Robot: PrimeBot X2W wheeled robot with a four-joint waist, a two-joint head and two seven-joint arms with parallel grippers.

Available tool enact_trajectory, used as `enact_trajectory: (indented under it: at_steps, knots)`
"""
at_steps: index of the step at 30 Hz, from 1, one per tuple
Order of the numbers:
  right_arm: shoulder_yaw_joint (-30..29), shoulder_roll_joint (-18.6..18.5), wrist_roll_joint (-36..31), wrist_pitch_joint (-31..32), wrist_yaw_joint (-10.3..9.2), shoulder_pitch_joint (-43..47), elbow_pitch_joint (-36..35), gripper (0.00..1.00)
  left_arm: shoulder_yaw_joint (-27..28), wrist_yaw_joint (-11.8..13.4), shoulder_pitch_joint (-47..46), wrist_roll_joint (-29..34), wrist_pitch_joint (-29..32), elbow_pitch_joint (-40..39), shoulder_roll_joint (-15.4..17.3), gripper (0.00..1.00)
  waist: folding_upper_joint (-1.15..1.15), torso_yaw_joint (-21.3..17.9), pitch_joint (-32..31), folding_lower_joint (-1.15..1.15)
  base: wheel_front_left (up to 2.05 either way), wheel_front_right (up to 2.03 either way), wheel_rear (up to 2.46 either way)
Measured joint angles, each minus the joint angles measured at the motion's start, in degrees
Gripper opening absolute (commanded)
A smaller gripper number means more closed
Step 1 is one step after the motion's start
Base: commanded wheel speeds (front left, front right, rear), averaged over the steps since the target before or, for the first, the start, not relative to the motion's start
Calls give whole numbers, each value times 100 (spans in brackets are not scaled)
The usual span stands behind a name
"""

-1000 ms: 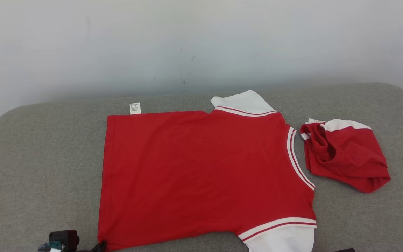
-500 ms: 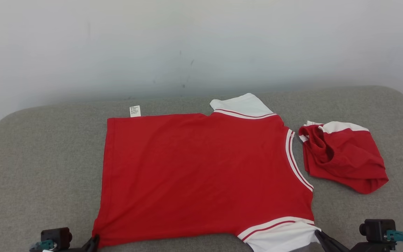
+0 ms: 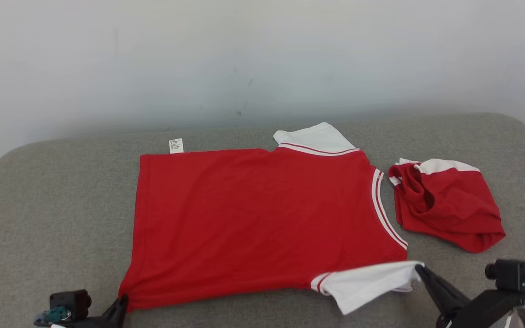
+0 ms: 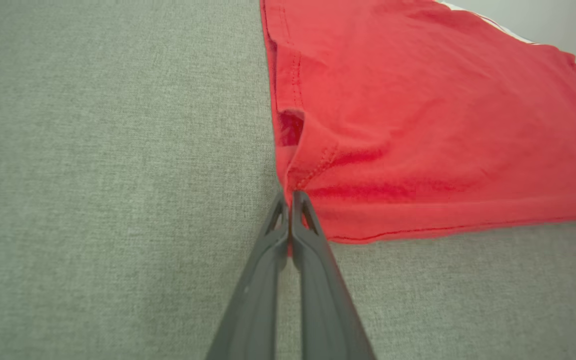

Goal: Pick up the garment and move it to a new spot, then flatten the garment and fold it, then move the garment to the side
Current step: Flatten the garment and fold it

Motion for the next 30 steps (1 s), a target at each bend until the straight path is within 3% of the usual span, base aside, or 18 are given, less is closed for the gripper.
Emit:
enact_trajectory:
  at_steps: [9, 20, 30]
  knots:
    - [60, -82, -83, 187, 19, -1015, 149, 0, -65, -78, -209, 12, 80, -136, 34, 0, 0, -13, 26, 0, 0, 0, 0]
    - [466, -149, -503, 570, 26, -1945, 1102, 0, -58, -142, -630, -16, 320, 67, 66, 0, 0, -22, 67, 0, 0, 0, 0]
    - [828, 118, -719, 697, 101, -2766, 2003, 0, -49, -145, -970, -30, 420, 408, -15, 0, 0, -118, 159, 0, 0, 0, 0]
